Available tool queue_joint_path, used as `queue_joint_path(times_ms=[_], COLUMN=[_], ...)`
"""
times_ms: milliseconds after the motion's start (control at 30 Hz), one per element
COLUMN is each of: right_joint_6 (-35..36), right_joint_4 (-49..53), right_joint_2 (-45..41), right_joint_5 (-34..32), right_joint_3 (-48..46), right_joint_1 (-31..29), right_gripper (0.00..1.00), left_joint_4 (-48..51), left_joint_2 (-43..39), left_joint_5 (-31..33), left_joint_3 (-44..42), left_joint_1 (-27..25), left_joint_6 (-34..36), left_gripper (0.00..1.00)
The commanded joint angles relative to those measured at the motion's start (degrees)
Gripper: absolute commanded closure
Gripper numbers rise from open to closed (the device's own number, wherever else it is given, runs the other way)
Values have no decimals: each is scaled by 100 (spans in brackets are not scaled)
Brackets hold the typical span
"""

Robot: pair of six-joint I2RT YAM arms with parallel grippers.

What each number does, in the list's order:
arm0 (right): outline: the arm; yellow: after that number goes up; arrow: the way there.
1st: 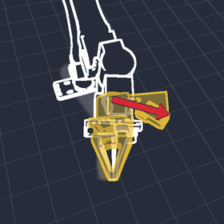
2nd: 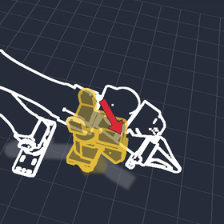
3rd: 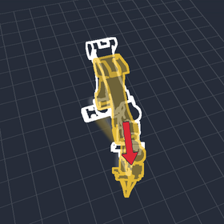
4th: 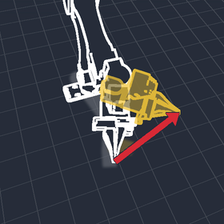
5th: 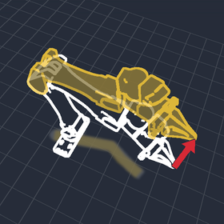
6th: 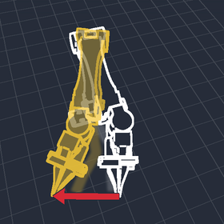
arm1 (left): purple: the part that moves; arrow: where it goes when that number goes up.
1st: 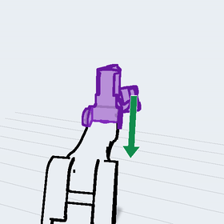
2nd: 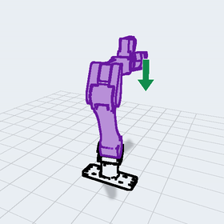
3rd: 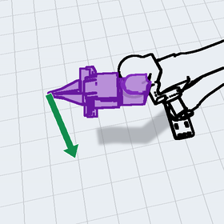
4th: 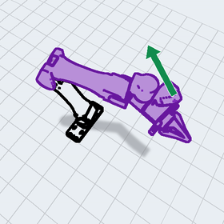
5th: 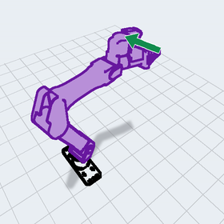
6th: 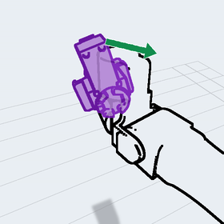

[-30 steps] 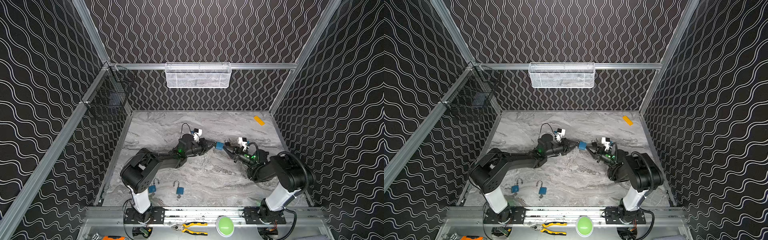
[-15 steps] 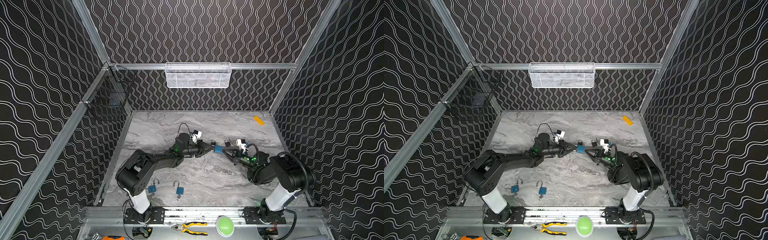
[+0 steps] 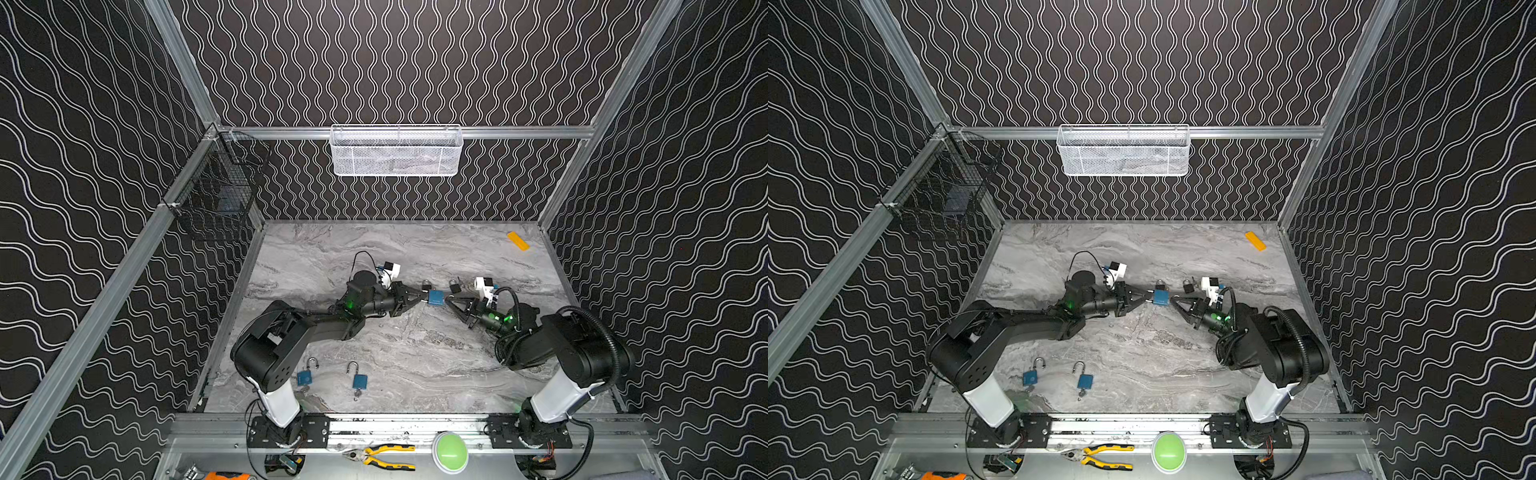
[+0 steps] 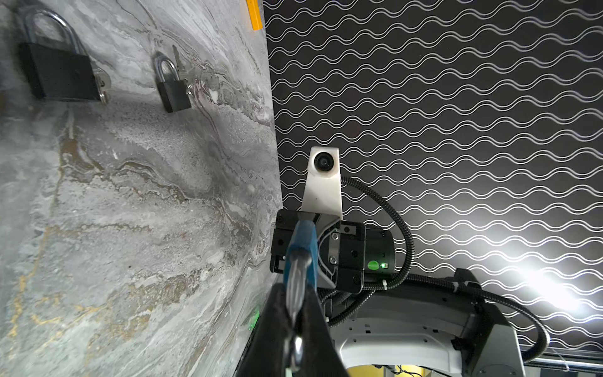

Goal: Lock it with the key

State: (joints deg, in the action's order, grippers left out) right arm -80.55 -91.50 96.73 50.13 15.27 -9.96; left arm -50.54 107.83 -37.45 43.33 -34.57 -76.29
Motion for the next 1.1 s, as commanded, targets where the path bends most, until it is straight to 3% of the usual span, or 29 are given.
queue_joint_path(times_ms=[0, 267, 500, 967, 1067], right_joint_6=[46, 448, 520, 239, 74], right_joint_4=[-235, 495, 554, 72, -157], right_joint_2=[-138, -565, -668, -346, -202], right_joint_5=[-983, -1097, -1270, -900, -797], right_joint_3=[13, 28, -50, 110, 196], right_joint_1=[117, 121, 117, 125, 118], right_gripper=[100, 100, 100, 100, 76], left_joint_4=[-571, -741, -915, -981, -955], left_joint_2=[-108, -252, -245, -113, -114], left_joint_5=[1109, 1269, 1299, 1197, 1195], left_joint_3=[-58, -177, -269, -220, -220], left_joint_1=[69, 30, 23, 27, 20], left_joint_6=[-75, -127, -211, -224, -207], left_gripper=[100, 100, 100, 100, 100])
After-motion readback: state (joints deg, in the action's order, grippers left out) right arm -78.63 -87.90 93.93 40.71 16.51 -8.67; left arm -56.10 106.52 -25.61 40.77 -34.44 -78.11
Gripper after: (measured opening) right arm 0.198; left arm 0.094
